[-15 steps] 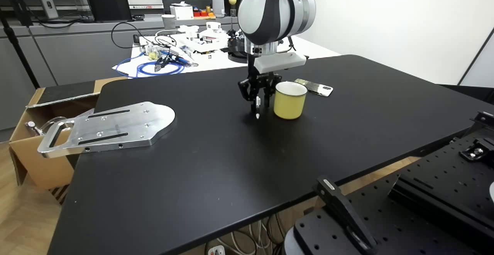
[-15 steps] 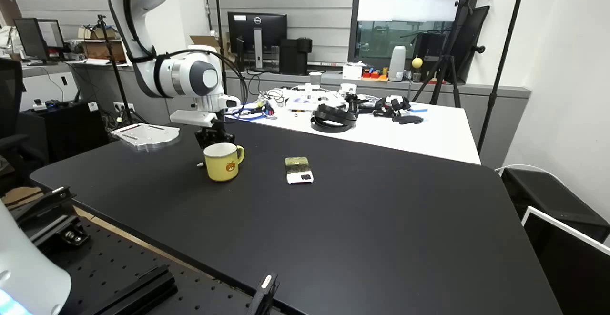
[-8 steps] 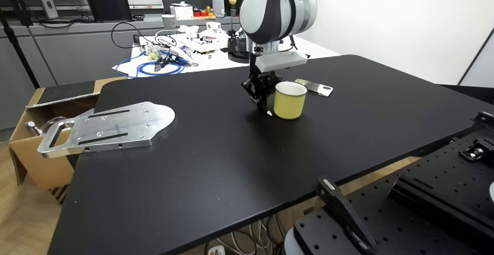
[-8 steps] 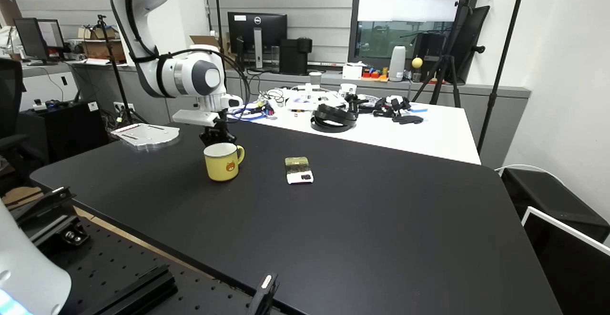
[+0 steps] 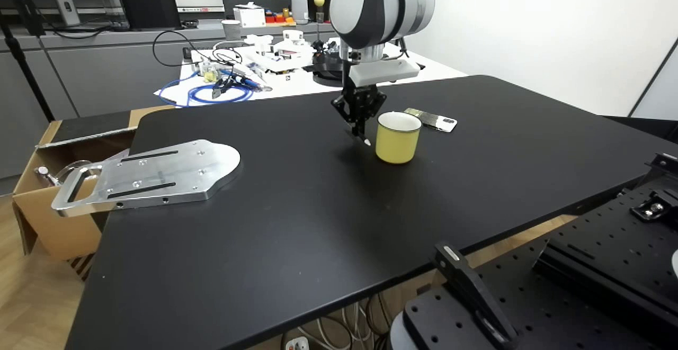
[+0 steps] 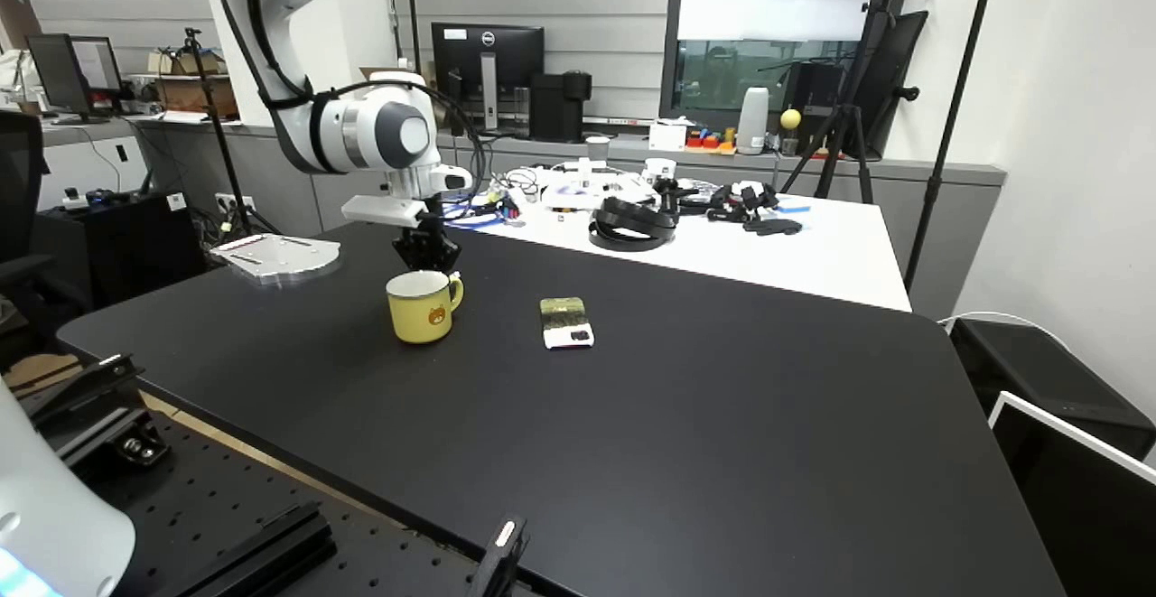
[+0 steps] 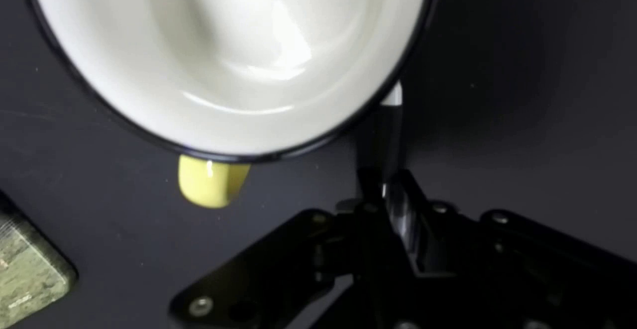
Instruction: Put the pen in the yellow cup
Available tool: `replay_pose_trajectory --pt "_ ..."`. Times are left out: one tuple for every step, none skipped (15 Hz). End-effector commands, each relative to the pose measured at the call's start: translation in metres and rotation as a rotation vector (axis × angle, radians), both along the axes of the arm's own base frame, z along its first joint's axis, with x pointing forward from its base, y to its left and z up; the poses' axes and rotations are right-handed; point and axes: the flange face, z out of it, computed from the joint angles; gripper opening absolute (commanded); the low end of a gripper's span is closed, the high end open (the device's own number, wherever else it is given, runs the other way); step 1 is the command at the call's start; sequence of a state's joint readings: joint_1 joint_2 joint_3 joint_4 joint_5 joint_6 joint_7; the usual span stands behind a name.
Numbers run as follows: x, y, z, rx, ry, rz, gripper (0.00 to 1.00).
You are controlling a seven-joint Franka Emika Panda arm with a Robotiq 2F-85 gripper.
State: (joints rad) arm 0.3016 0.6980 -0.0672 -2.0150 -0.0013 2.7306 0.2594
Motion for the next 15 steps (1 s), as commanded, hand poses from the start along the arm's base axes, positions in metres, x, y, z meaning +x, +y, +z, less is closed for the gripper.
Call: replay_pose_trajectory --pt "0.013 -0.002 0.026 0.001 -0.022 -0.05 0.03" --pt "0.016 -0.002 0.032 0.003 -0.03 -0.057 0.03" --pt "0.019 -0.002 0.038 0.006 -0.035 -0.064 0.03" --pt "0.021 -0.003 0.046 0.006 -0.021 -0.076 0.03" --pt "0.023 -0.004 0.052 0.008 -0.004 -0.084 0.03" --pt "0.026 -0.006 0.062 0.007 0.007 -0.09 0.03" --pt "0.028 -0.008 0.071 0.005 0.02 -0.097 0.03" --pt "0.031 -0.01 0.081 0.005 0.034 -0.103 0.03" --pt "0.033 -0.013 0.093 0.005 0.052 -0.109 0.03" --pt "0.036 -0.017 0.104 0.005 0.066 -0.117 0.03" --pt "0.038 -0.021 0.117 0.005 0.081 -0.12 0.03" --pt "0.04 -0.025 0.128 0.007 0.095 -0.126 0.03" --pt "0.041 -0.029 0.139 0.006 0.117 -0.133 0.03" --pt "0.041 -0.033 0.149 0.007 0.155 -0.136 0.03" --pt "0.041 -0.037 0.157 0.005 0.19 -0.14 0.03"
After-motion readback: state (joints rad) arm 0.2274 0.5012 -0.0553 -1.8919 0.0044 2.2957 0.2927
